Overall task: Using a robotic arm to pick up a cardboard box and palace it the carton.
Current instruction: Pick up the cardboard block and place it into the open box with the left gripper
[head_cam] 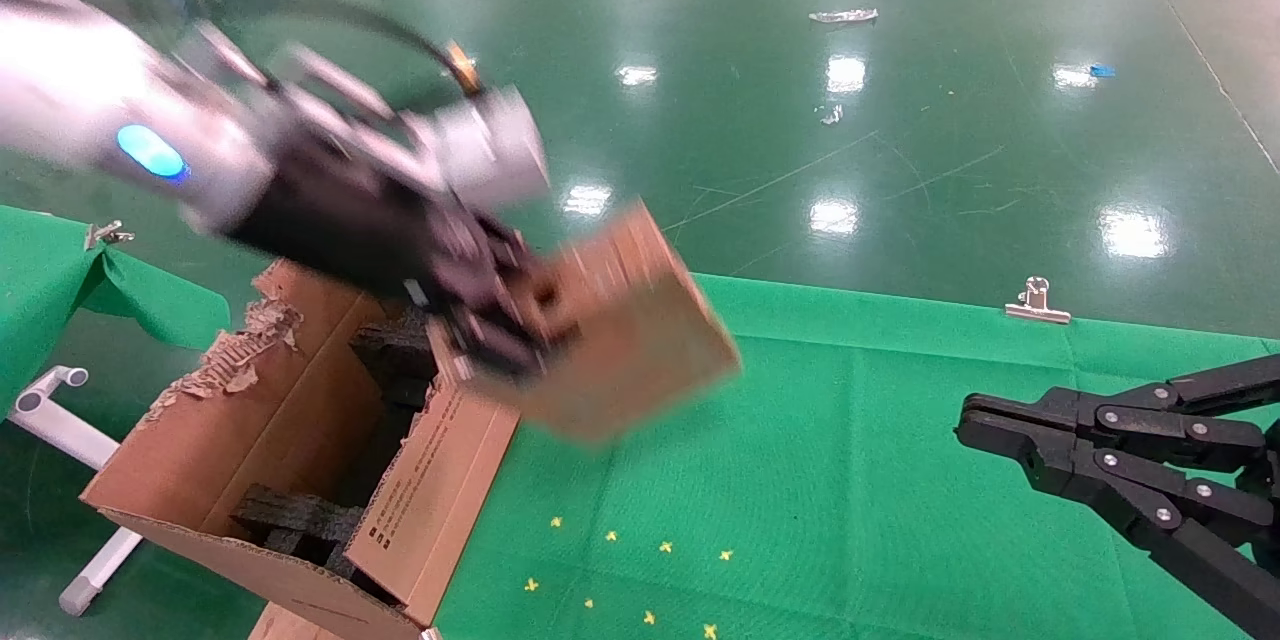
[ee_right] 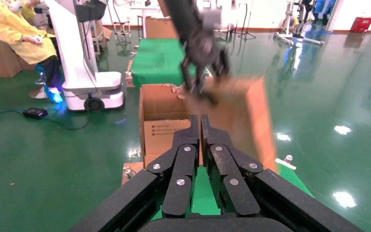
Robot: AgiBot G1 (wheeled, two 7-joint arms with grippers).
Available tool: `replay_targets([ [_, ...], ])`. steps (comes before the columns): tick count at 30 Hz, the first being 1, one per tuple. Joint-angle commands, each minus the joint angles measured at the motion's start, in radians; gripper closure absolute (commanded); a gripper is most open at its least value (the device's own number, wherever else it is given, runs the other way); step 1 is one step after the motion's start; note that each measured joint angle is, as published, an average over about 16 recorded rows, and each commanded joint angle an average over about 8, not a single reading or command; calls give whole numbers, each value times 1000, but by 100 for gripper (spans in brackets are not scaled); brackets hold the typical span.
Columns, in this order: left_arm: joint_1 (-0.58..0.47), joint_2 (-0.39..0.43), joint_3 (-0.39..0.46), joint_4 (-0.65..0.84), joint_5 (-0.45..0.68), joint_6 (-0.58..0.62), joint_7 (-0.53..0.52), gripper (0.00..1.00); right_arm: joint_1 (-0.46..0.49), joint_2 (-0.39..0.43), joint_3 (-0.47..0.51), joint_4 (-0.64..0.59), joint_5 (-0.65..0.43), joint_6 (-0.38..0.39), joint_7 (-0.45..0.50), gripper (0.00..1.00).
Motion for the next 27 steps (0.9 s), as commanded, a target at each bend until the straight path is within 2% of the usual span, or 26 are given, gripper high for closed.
replay_targets([
  [1, -36, -28, -24, 21, -14, 12, 36, 100, 0, 0, 0, 0, 0, 0, 0, 100],
  [10, -147, -107, -51, 234, 59, 50, 101, 100, 0, 0, -1, 0, 0, 0, 0, 100],
  [14, -160, -138, -44, 322, 89, 57, 77, 100, 0, 0, -1, 0, 1, 0, 0, 100],
  [19, -123, -167, -17, 438, 114, 51, 8, 100, 0, 0, -1, 0, 1, 1, -1, 100],
  [27, -23, -164, 25, 577, 142, -12, -50, 100, 0, 1, -2, 0, 1, 1, -1, 0],
])
